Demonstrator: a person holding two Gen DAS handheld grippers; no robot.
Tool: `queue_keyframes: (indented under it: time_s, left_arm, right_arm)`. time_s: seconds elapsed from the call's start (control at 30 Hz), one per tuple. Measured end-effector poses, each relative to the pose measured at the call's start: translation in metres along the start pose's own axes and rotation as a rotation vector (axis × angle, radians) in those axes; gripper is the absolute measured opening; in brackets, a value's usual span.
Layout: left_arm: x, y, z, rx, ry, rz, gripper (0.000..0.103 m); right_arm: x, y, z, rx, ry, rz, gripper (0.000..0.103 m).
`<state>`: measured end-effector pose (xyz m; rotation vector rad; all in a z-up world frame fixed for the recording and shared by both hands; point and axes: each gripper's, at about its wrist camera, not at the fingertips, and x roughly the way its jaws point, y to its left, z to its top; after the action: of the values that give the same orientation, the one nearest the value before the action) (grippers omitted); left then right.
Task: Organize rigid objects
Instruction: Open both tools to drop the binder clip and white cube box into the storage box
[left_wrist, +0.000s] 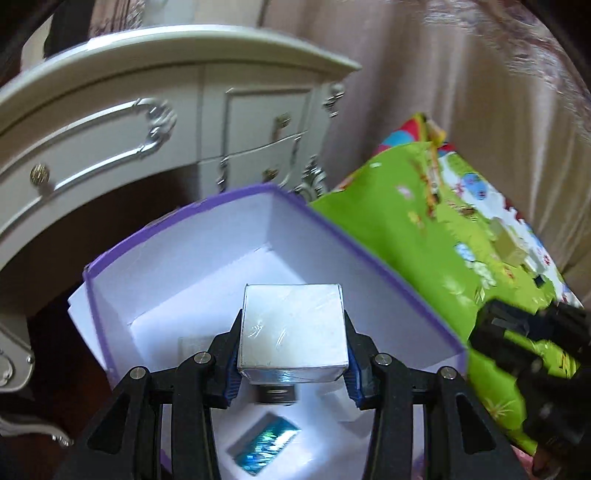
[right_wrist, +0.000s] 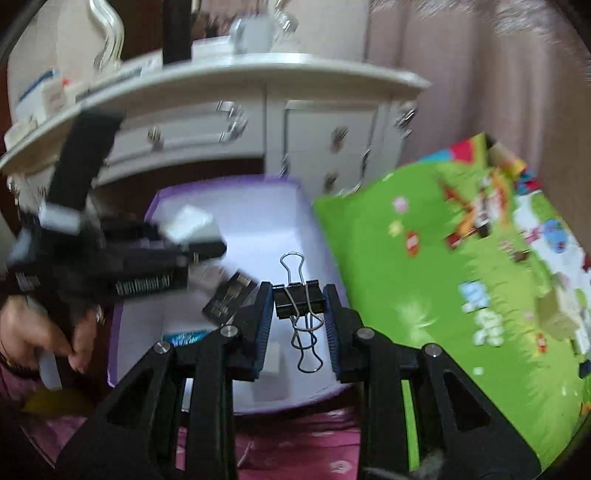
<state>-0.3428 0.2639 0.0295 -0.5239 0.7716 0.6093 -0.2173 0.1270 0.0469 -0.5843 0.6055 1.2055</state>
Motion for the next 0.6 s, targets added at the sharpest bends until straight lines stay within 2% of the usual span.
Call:
queue_keyframes:
  time_s: [0.2,0.5,0.57,0.6]
  left_arm:
    - [0.019,0.033,0.0,-0.072,0.061,0.036,0.045]
    - [0.024,0.054,-0.001,-0.084,0.073,0.126,0.046]
    - [0.023,0.056,0.001,-0.098,0.071,0.186,0.06]
    - [0.022,0.055,0.003,-0.106,0.067,0.222,0.076]
  right_arm:
    - [0.043,0.024,-0.004,-0.052,0.103,0.069,0.031]
    - [0.063,0.058,-0.003,-0.094,0.146,0.164,0.032]
    - [0.06,0.058,-0.005,-0.091,0.143,0.204,0.033]
    - [0.057,0.055,-0.006,-0.084,0.139,0.218,0.039]
